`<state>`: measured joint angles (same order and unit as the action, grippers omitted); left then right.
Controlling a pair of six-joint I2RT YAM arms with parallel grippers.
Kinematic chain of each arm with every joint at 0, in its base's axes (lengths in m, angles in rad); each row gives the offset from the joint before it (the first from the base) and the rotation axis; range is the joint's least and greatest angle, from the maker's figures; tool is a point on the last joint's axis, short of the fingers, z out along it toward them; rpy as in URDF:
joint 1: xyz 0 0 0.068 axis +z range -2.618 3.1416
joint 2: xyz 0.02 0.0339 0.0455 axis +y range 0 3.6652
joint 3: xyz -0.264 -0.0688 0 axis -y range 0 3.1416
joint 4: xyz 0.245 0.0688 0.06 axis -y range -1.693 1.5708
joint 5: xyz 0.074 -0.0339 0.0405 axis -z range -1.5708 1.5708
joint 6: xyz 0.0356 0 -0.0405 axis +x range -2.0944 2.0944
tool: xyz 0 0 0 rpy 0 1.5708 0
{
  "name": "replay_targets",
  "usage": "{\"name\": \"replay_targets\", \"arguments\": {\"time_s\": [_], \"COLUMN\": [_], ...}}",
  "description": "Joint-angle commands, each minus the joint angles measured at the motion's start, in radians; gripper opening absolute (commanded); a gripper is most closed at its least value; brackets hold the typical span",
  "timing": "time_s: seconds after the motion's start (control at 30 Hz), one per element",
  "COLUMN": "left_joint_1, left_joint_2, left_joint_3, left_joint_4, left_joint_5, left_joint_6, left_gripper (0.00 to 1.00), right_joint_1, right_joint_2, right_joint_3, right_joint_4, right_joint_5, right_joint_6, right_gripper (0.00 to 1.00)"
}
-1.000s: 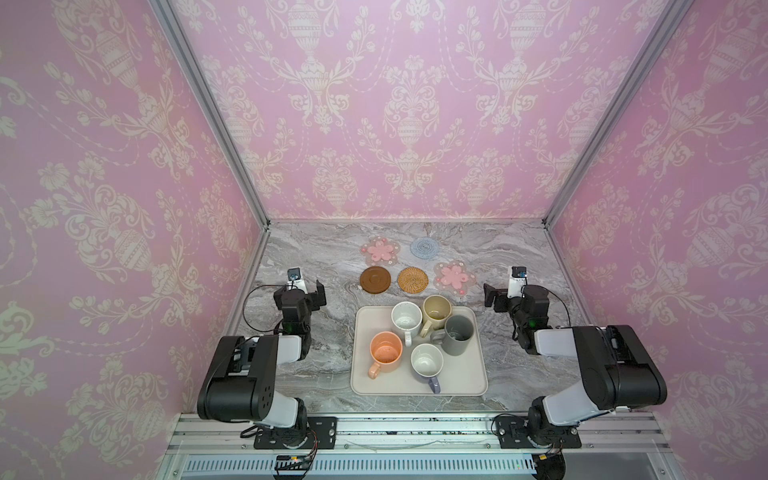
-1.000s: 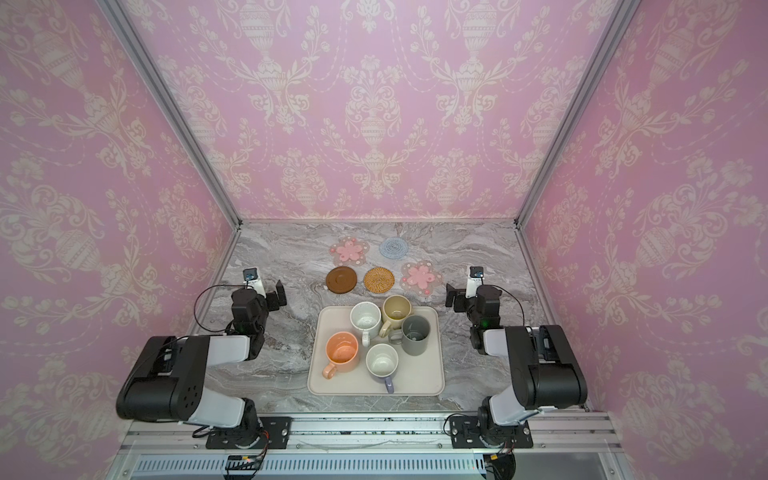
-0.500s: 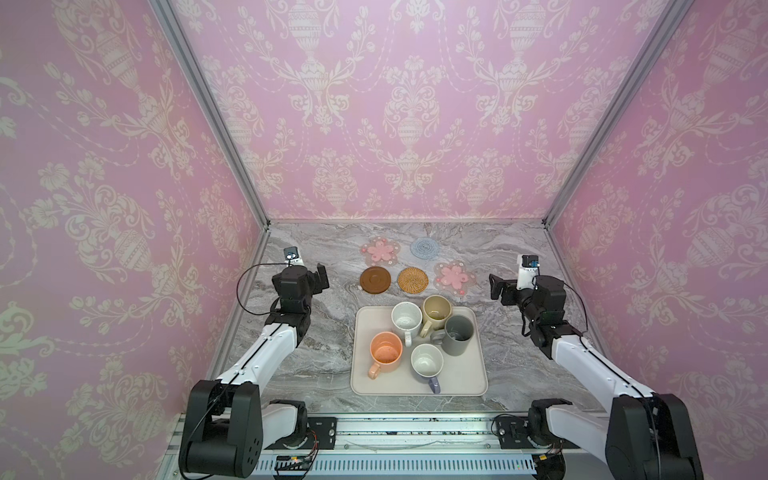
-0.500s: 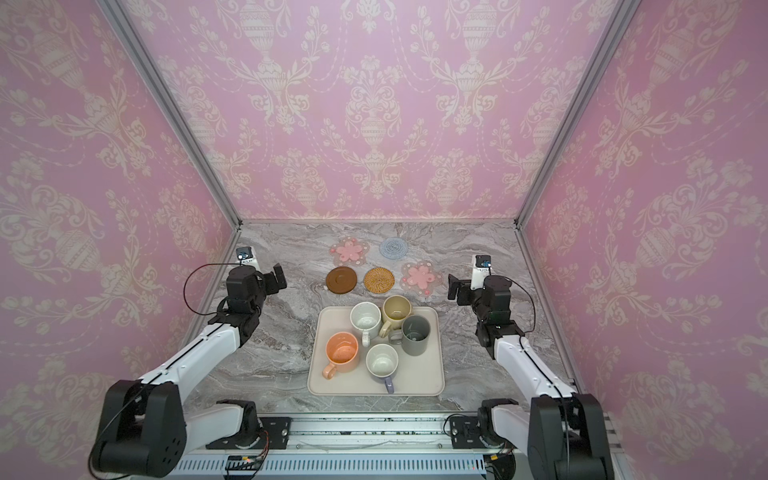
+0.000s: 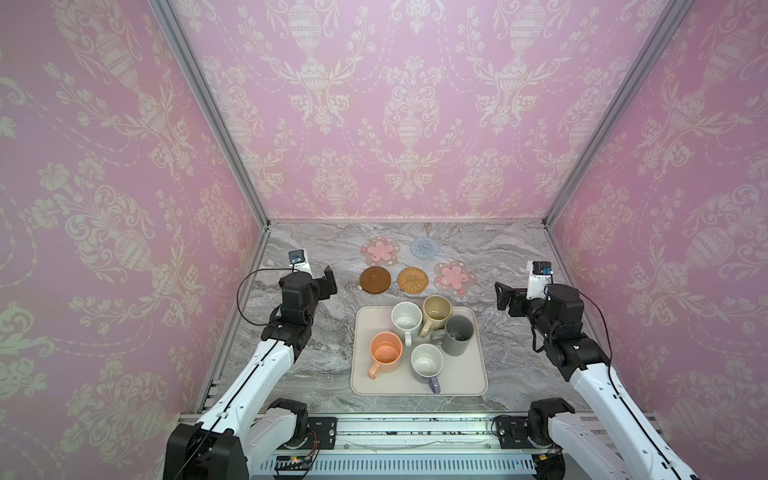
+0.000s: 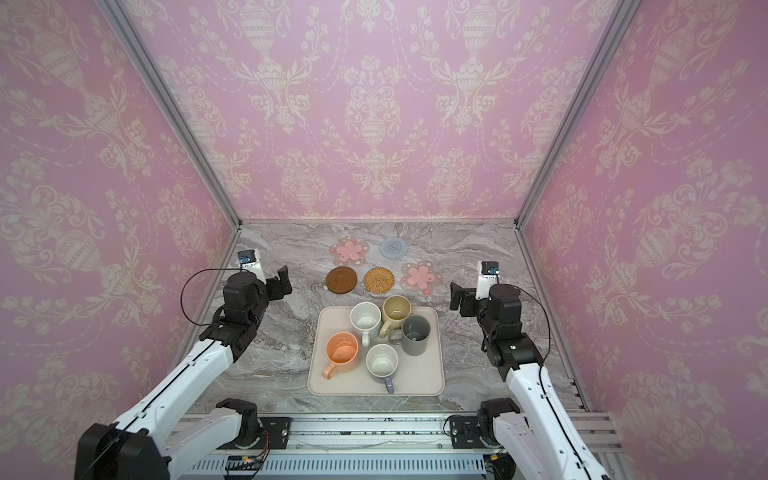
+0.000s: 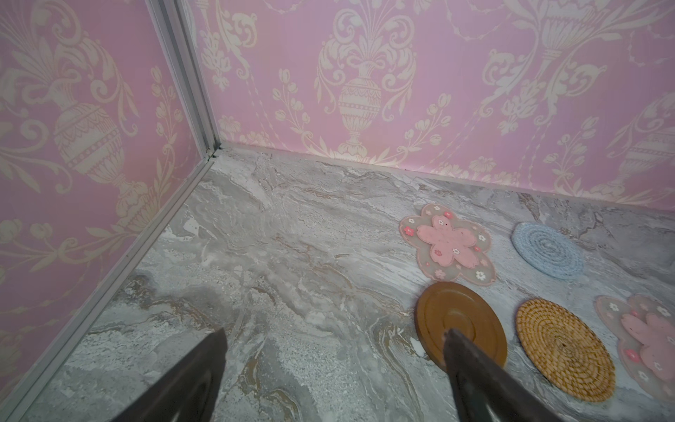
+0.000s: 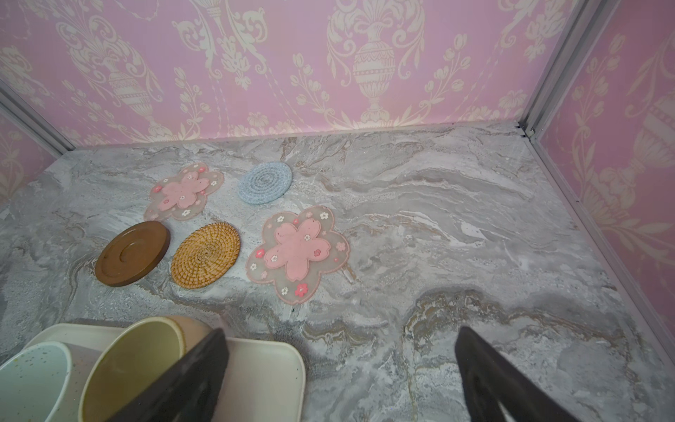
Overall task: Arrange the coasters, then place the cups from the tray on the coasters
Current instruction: 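Raise left gripper over brown wooden coaster while right gripper nears woven coaster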
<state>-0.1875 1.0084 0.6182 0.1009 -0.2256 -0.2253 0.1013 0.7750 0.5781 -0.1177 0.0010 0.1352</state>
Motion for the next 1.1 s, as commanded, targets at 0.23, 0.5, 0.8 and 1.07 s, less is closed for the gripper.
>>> {"name": "replay_targets", "arguments": {"time_s": [0.23,0.5,0.8,1.07], "left_joint_1": [-0.057,-0.108,-0.158,-0.166], "left_joint_2": [-0.060,0.074,0.258,0.384], "left_joint_3": [-0.025,0.076,0.215,0.304], "left_joint_4": [-0.085,-0.116,-0.124,-0.068], "left_joint_5": [0.113,0.117,0.019,0.108], "left_joint_6": [-0.080,-0.068,-0.121,-0.051], "left_gripper": [0.65,0.23,0.00,0.00], "right_joint_1": [0.059,0.072,0.077,0.079], "right_joint_2": [-0.003,0.030,0.104,0.178], "right_joint_3": [0.079,0.113,0.155,0.187], "right_joint_4": [-0.209,-0.245,-0.229,-0.191], "right_joint_5": [0.029,0.026,-0.001,-0.010], "right_joint_6": [0.036,0.054,0.028,0.015], "right_gripper": [0.99,0.99,1.00,1.00]}}
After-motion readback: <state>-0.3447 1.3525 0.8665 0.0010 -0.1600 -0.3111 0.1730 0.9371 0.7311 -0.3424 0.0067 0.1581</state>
